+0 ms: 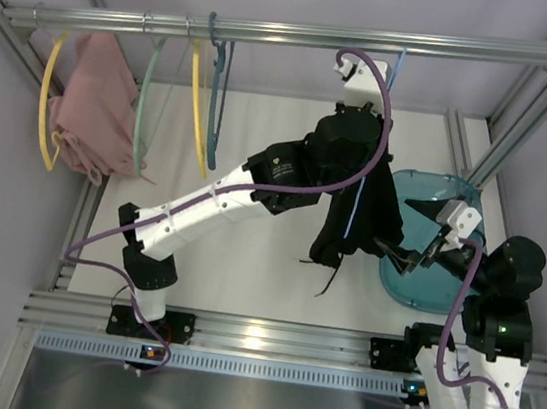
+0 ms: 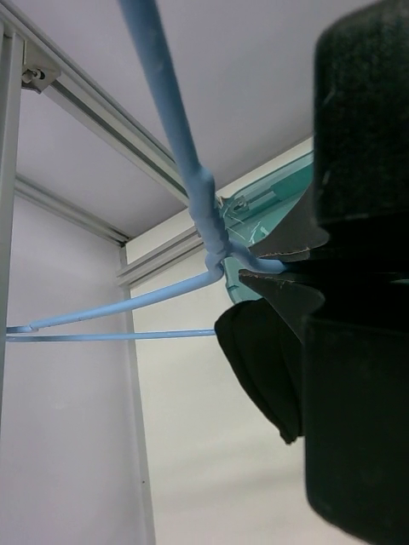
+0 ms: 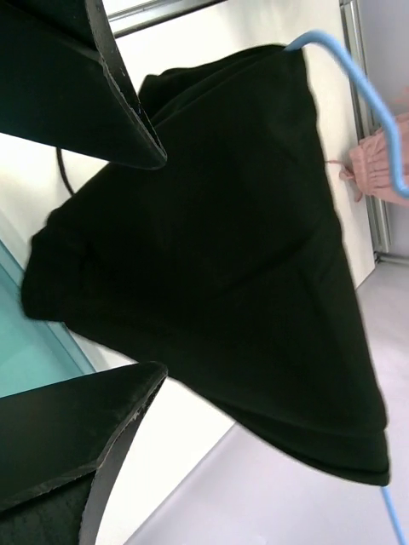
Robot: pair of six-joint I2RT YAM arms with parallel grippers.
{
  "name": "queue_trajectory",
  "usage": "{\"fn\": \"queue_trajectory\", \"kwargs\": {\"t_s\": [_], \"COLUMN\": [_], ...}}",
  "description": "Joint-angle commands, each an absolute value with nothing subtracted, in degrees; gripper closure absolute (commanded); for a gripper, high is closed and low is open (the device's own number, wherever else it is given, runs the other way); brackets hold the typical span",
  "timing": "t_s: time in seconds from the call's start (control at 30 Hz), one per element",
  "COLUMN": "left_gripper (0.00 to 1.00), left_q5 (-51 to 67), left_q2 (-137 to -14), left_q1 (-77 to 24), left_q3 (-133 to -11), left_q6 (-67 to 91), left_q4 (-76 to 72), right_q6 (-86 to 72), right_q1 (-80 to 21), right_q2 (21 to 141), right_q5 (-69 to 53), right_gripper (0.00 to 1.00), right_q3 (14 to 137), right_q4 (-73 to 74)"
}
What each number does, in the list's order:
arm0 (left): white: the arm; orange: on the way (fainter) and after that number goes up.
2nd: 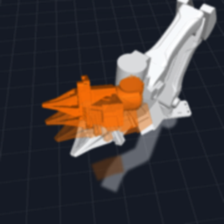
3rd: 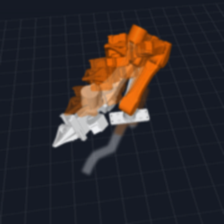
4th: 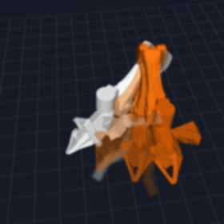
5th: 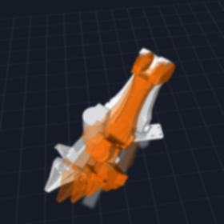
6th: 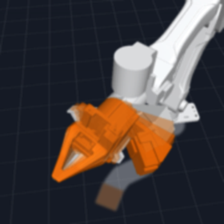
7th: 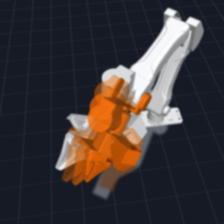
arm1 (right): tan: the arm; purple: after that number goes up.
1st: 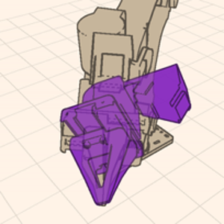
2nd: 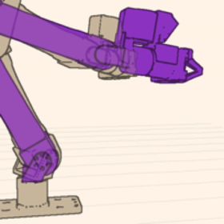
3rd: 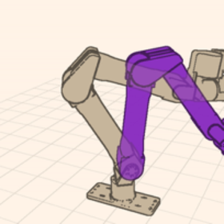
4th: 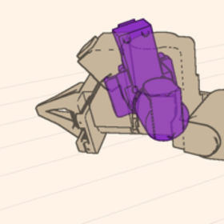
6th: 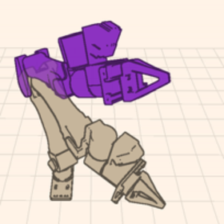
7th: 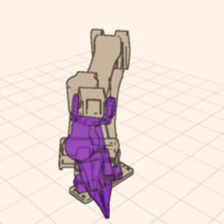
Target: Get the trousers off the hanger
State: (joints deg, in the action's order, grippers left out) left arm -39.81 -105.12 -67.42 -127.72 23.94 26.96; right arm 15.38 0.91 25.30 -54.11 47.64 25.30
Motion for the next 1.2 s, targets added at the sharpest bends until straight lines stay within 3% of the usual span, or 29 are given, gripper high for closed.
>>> {"fn": "queue_trajectory", "kwargs": {"t_s": [0.0,0.27,0.63,0.73,0.9,1.03,1.07,1.1,1.13,1.17], "left_gripper": [1.00,1.00,1.00,1.00,1.00,1.00,1.00,1.00,1.00,1.00], "left_q5": [-41.13,-41.66,-41.84,-41.22,-41.40,-41.48,-41.40,-41.31,-41.22,-41.13], "left_q2": [-104.68,-107.13,-107.31,-107.14,-106.09,-104.94,-104.77,-104.59,-104.42,-104.33], "left_q1": [-67.68,-67.59,-67.41,-67.15,-67.06,-66.80,-66.71,-66.62,-66.53,-66.45], "left_q3": [-131.48,-132.63,-132.63,-132.63,-131.66,-130.26,-129.99,-129.73,-129.47,-129.20], "left_q6": [24.87,24.00,23.20,23.64,23.55,23.64,23.73,23.73,23.73,23.73], "left_q4": [19.95,19.51,18.72,18.81,18.90,18.90,18.90,18.98,18.90,18.98], "right_q6": [16.43,31.89,31.03,31.55,27.61,26.11,25.23,24.79,24.35,23.91], "right_q1": [0.44,-12.89,-28.72,-32.85,-34.54,-34.45,-34.45,-34.45,-34.45,-34.37], "right_q2": [27.06,30.23,35.42,36.30,37.35,37.18,37.18,37.18,37.26,36.92], "right_q5": [-57.22,-51.16,-37.29,-30.27,-22.08,-19.52,-18.99,-18.11,-17.93,-17.84], "right_gripper": [0.04,0.07,0.08,0.13,0.35,0.64,0.84,0.93,1.00,1.00], "right_q3": [48.07,49.84,48.60,47.99,46.85,47.54,47.98,48.42,49.56,50.01], "right_q4": [21.09,33.75,23.38,20.14,14.25,12.49,12.48,12.48,12.65,12.92]}}
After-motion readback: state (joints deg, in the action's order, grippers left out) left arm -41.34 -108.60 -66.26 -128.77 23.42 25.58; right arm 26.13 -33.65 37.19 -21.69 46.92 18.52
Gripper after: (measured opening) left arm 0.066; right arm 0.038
